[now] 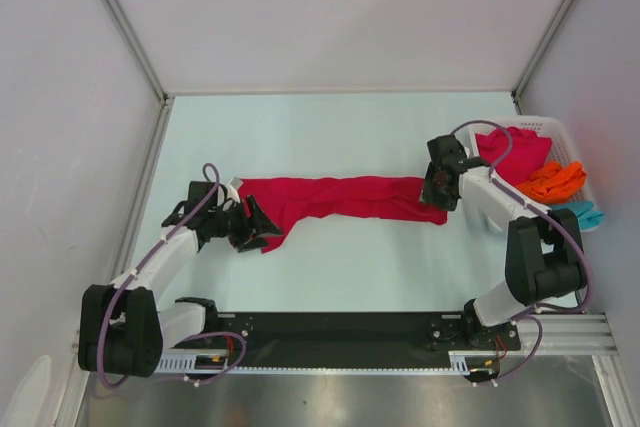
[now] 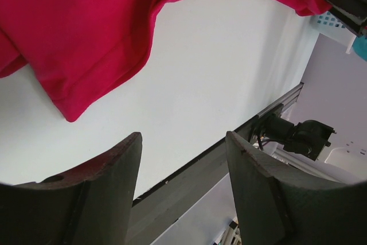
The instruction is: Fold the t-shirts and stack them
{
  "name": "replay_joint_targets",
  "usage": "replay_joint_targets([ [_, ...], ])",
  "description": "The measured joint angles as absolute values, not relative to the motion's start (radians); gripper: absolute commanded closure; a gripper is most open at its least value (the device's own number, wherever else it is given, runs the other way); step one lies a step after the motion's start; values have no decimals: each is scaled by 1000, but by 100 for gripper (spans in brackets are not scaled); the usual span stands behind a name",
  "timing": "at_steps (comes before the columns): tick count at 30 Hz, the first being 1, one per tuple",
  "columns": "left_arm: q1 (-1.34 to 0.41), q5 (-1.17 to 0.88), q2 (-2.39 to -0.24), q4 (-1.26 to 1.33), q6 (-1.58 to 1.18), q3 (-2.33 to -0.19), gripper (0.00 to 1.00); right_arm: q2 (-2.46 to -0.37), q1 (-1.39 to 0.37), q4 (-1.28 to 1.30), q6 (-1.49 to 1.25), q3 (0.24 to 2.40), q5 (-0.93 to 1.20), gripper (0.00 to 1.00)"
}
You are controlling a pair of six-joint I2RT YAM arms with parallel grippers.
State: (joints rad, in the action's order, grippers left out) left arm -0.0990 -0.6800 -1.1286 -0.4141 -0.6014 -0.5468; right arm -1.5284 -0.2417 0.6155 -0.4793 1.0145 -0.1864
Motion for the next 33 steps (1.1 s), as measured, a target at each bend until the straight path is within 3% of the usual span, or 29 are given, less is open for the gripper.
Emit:
replay_joint_targets([
  [2,-99,-684,-1127,-415,-601,-547,35,-1540,-242,607,-479,1006,-186,65],
  [4,-99,-685,-1125,-414,-601,-547,35,-1547,-242,604,-479,999,-186,100],
  [13,-99,-686,-1124,-415,-596,-547,36,-1531,-242,599,-477,996,-199,100],
  [30,-99,-715,-1137,-419,-589,-580,37,-1305,-242,793,-490,938,-288,100],
  [31,-99,-716,-1137,-419,-585,-580,37,-1305,-242,804,-495,926,-288,98],
  [33,-99,-719,-1137,-422,-583,-582,37,-1301,-246,825,-504,904,-288,77],
])
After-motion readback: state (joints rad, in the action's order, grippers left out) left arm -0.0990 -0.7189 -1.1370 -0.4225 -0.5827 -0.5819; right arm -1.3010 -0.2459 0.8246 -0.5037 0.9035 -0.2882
